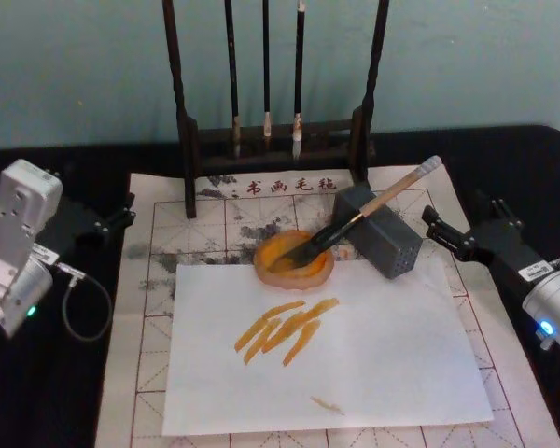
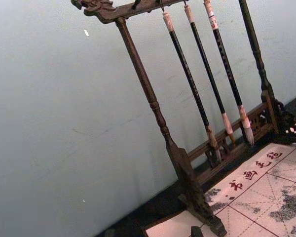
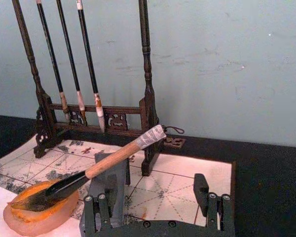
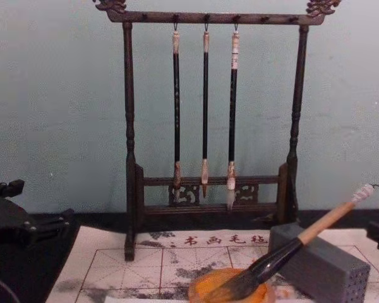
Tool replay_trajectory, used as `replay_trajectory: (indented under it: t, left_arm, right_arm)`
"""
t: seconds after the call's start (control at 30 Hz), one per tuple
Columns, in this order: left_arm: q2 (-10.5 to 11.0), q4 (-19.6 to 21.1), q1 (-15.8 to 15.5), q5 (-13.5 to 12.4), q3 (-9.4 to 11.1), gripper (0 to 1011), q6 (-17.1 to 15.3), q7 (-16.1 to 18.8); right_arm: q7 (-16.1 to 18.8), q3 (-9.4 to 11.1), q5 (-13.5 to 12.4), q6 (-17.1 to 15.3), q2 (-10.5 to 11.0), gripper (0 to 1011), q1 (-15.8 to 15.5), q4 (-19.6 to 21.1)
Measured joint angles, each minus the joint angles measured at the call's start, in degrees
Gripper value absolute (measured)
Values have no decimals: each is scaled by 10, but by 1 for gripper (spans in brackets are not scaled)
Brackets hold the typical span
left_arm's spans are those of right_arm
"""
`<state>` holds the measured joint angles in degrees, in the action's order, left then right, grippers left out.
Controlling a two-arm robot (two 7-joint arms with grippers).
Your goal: Pick up the brush from the inkstone, write on the paper, then place the brush back to its original position.
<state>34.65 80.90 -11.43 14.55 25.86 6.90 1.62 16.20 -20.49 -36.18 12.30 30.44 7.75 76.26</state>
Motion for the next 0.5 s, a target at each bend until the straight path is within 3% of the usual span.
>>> replay_trajectory:
  t: [0.5]
  left_arm:
    - [0,0,0,0,0,1001,0,0]
  right_arm:
    - [0,-1,0,0,1,1002,0,1]
